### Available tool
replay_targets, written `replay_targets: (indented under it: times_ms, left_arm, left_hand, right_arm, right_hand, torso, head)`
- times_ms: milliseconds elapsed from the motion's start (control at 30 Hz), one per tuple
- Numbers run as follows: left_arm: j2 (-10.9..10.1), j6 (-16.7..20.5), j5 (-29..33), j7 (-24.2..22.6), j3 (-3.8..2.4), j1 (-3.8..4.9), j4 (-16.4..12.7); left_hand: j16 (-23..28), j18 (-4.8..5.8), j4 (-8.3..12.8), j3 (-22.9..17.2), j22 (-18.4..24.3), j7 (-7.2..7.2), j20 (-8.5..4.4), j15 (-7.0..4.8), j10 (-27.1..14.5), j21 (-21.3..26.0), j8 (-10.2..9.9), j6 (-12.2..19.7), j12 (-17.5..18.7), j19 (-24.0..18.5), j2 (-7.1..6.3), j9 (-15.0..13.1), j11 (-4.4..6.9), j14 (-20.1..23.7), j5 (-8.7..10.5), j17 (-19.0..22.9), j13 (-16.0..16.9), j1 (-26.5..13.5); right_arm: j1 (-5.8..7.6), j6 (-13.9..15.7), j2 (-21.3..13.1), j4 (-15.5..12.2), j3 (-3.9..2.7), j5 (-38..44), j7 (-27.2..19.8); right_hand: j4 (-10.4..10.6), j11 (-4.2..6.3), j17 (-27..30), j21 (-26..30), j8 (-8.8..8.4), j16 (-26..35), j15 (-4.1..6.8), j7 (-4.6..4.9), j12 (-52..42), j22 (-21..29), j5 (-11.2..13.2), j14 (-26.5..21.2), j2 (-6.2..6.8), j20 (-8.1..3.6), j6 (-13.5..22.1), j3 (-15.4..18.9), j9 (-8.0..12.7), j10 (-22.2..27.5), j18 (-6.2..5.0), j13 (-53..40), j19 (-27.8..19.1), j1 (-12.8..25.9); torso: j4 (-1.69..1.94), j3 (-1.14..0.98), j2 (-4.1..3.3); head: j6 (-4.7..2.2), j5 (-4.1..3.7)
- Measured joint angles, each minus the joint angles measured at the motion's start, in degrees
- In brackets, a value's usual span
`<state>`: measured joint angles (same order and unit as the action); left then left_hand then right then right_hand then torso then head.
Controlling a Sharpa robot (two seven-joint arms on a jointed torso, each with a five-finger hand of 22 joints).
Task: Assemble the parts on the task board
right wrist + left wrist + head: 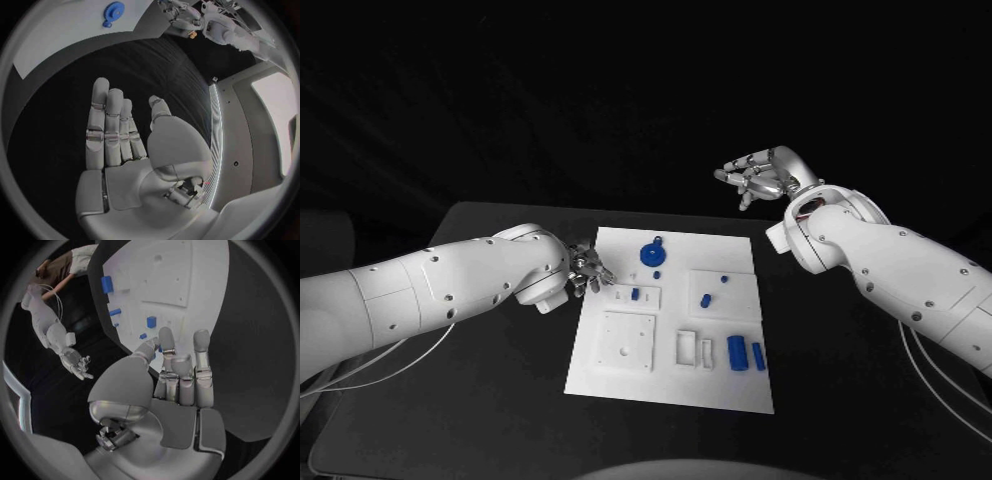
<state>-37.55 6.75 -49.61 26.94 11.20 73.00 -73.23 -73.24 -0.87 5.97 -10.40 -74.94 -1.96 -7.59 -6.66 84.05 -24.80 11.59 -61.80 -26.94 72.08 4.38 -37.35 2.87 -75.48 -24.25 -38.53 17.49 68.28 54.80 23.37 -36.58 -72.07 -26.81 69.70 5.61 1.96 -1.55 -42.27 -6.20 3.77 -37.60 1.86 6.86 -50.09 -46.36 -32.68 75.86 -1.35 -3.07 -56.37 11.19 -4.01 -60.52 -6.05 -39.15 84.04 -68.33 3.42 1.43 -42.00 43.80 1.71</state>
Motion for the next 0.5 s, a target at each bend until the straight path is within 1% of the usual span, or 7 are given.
replay_targets:
  times_ms: [100,233,367,500]
  left_arm:
    - [-0.2,1.0,-1.4,0.4,0.53,-0.38,-0.9]
    - [-0.1,2.2,-2.8,0.8,0.88,-1.09,-1.4]
    - [0.2,3.3,-3.7,1.0,1.01,-1.72,-1.5]
    - [0.7,4.0,-4.3,1.1,1.05,-2.13,-1.3]
  left_hand:
    - [0.0,0.0,0.0,0.0,0.0,-0.03,0.0,-0.07,-0.2,0.0,-0.1,0.0,-0.1,0.0,-0.01,0.0,0.16,-0.1,0.01,-0.2,0.0,0.0]
    - [0.0,0.0,0.0,0.0,0.0,-0.2,0.0,-0.18,-0.2,0.0,-0.1,-0.2,-0.2,0.0,-0.02,0.0,0.16,-0.2,0.01,-0.3,0.0,0.0]
    - [0.0,0.0,0.2,-0.2,0.0,-0.2,0.0,-0.18,-0.2,-0.2,-0.1,-0.2,-0.2,0.0,-0.11,-0.4,0.15,-0.2,0.02,-0.3,0.0,-0.1]
    - [0.0,0.0,0.3,-0.3,0.0,-0.2,0.0,-0.18,-0.2,-0.2,0.0,-0.2,-0.2,0.0,-0.25,-0.5,0.15,-0.2,0.11,-0.2,-0.1,-0.2]
  right_arm:
    - [-0.12,-0.1,0.1,0.2,0.0,0.0,0.0]
    - [-0.22,-0.1,0.3,0.4,0.0,0.0,0.0]
    - [-0.27,-0.2,0.4,0.6,0.0,0.0,0.0]
    - [-0.33,-0.3,0.5,0.6,0.0,0.0,0.0]
  right_hand:
    - [0.0,0.0,0.0,0.0,0.0,0.0,0.0,0.0,0.0,0.0,0.0,0.0,0.0,0.0,0.0,0.0,0.0,0.0,0.0,0.0,0.0,0.0]
    - [0.0,0.0,0.0,0.0,0.0,0.0,0.0,0.0,0.0,0.0,0.0,0.0,0.0,0.0,0.0,0.0,0.0,0.0,0.0,0.0,0.0,0.0]
    - [0.0,0.0,-0.1,0.0,0.0,0.0,0.0,0.0,0.0,0.1,-0.3,0.0,0.0,0.0,0.0,0.0,0.0,0.0,0.0,0.0,0.0,0.0]
    - [0.0,0.0,-0.1,0.0,0.0,0.0,0.0,0.0,0.0,0.1,-0.3,0.0,0.0,0.0,0.0,0.0,0.0,0.0,0.0,0.0,0.0,0.0]
  torso:
    - [0.14,-0.01,0.25]
    - [0.27,-0.02,0.45]
    - [0.27,-0.02,0.48]
    - [0.25,-0.02,0.47]
  head:
    - [0.32,0.08]
    - [0.71,0.15]
    - [0.82,0.27]
    - [0.99,0.31]
